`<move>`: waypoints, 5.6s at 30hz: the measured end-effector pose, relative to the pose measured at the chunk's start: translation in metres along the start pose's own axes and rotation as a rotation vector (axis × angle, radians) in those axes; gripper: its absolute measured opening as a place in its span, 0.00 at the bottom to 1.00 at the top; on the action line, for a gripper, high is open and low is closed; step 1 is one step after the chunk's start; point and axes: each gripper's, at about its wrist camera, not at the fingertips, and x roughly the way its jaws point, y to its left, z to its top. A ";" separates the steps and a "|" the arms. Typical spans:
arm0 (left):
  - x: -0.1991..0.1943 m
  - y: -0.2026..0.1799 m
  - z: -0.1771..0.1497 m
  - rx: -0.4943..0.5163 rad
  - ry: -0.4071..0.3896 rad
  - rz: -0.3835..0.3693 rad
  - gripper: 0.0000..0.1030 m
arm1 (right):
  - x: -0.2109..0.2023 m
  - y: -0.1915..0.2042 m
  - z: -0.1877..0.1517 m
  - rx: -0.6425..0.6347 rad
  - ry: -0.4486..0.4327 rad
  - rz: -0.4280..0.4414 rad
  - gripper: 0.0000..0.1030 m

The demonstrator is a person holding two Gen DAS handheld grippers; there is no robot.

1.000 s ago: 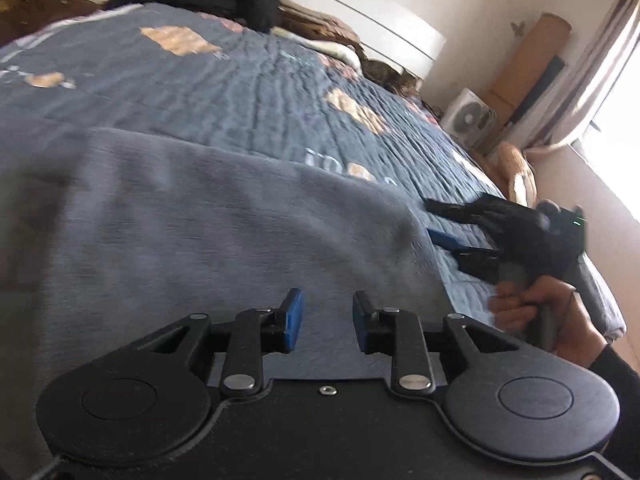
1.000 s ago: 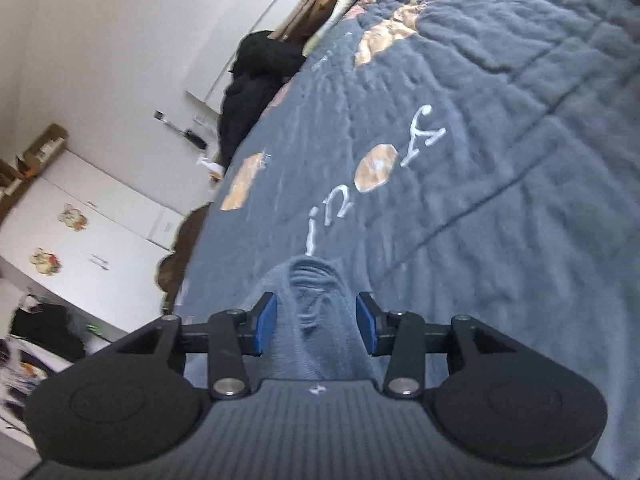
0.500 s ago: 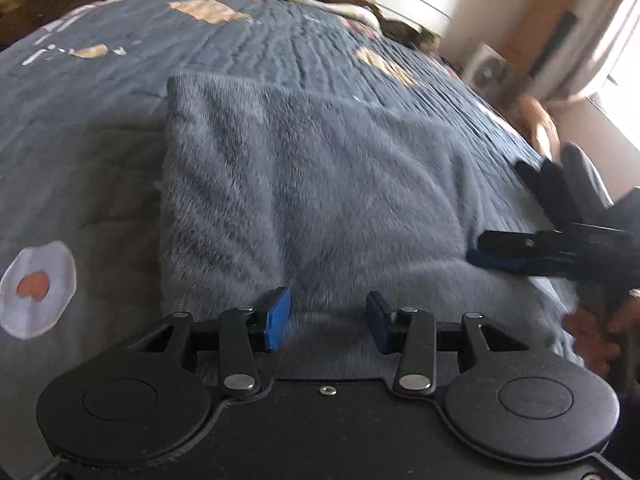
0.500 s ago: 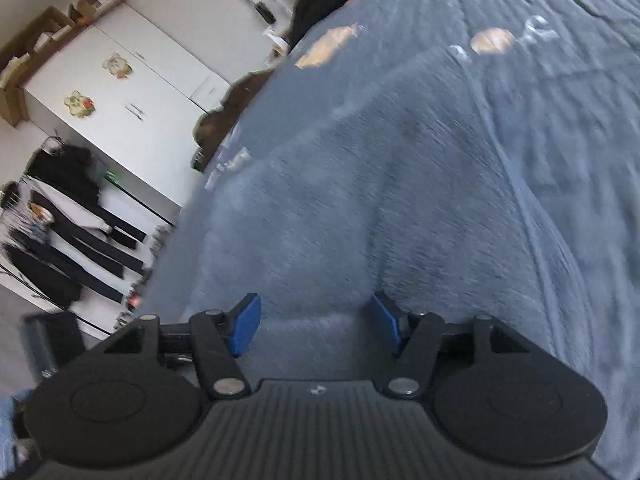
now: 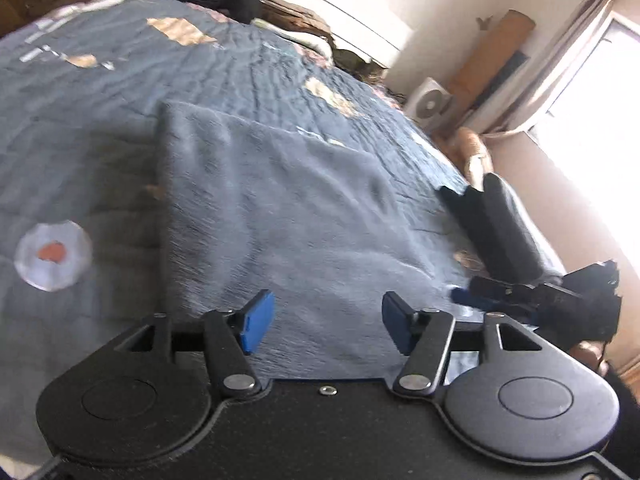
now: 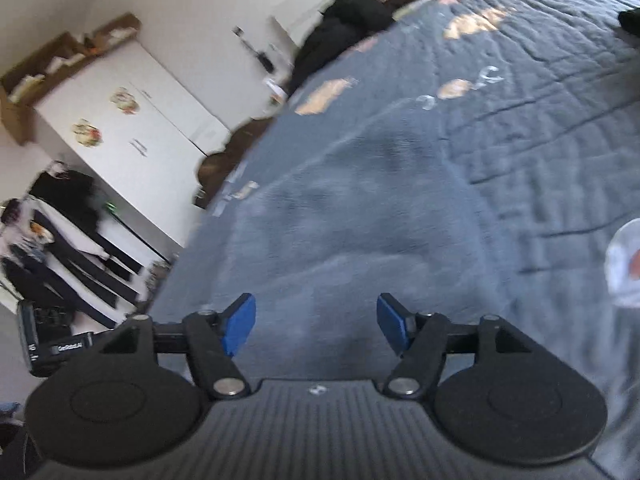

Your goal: Fold clothes

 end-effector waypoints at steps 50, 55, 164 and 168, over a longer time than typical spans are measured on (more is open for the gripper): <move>0.030 -0.064 -0.126 1.079 -0.010 0.658 0.68 | -0.049 -0.008 -0.034 -0.051 -0.061 -0.145 0.70; 0.047 -0.058 -0.133 1.181 0.024 0.697 0.65 | -0.061 -0.004 -0.038 -0.037 -0.051 -0.165 0.70; 0.078 -0.047 -0.166 1.552 0.038 0.764 0.50 | 0.001 -0.051 -0.019 0.393 -0.028 -0.188 0.35; 0.079 -0.044 -0.162 1.555 0.022 0.744 0.16 | 0.004 -0.053 -0.017 0.431 -0.051 -0.182 0.13</move>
